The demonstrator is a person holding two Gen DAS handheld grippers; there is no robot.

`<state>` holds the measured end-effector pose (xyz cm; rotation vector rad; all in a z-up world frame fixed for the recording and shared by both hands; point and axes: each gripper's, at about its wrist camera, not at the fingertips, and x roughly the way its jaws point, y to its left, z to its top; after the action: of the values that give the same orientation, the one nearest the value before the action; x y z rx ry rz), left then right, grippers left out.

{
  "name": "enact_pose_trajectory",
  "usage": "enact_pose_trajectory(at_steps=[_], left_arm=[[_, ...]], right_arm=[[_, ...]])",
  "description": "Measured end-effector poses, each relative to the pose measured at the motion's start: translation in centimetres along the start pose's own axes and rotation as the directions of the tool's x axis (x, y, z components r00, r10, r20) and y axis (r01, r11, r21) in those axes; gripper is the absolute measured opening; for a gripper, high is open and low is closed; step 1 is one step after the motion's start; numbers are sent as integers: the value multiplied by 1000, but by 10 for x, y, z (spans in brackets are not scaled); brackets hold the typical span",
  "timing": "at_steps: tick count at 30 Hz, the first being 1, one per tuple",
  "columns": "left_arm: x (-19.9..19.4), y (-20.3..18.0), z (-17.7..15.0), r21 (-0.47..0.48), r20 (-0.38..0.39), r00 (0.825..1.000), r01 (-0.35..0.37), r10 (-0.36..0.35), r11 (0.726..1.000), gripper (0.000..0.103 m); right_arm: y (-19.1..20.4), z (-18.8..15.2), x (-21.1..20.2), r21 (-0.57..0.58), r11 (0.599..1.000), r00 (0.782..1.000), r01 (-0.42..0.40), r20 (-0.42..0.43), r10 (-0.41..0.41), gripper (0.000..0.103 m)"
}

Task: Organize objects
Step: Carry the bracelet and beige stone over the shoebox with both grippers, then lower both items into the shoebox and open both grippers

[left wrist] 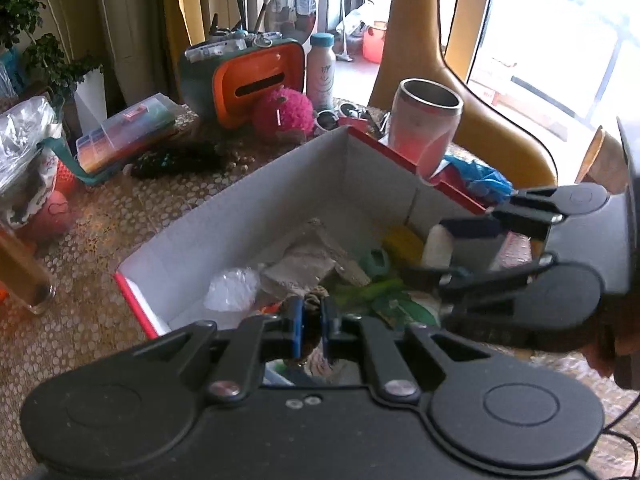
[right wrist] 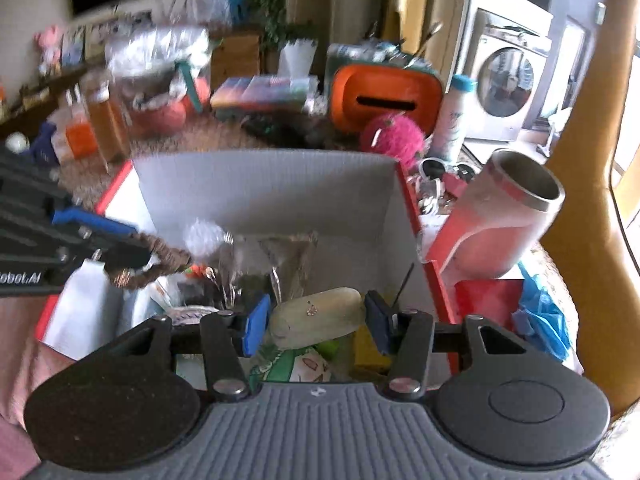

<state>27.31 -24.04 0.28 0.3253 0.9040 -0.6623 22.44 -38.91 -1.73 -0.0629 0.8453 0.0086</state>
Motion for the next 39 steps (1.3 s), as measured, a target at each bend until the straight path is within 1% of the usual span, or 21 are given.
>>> enact_pose_trajectory(at_steps=[4, 7, 12, 17, 23, 31, 32, 39], left_arm=[[16, 1, 8, 0, -10, 1000, -10, 10, 1000, 8], [28, 1, 12, -6, -20, 1000, -6, 6, 1000, 8], [48, -1, 11, -10, -52, 999, 9, -9, 1000, 8], [61, 0, 8, -24, -80, 997, 16, -18, 1000, 8], [75, 3, 2, -48, -114, 992, 41, -46, 998, 9], [77, 2, -1, -78, -117, 991, 61, -70, 995, 16], [77, 2, -2, -84, -116, 991, 64, -73, 994, 19], [69, 5, -7, -108, -111, 990, 74, -86, 991, 25]], right_arm=[[9, 1, 21, -30, 999, 999, -13, -46, 12, 51], [14, 2, 33, -44, 999, 997, -28, -74, 25, 51], [20, 3, 50, -72, 997, 993, -34, -117, 25, 51], [25, 1, 58, -86, 996, 989, -35, -147, 22, 51], [31, -4, 64, -99, 994, 984, -40, -175, 22, 51], [29, -5, 63, -80, 995, 983, -59, -179, 43, 51], [29, -5, 62, -79, 995, 984, -56, -173, 42, 51], [31, -10, 45, -97, 994, 992, -46, -125, 34, 52]])
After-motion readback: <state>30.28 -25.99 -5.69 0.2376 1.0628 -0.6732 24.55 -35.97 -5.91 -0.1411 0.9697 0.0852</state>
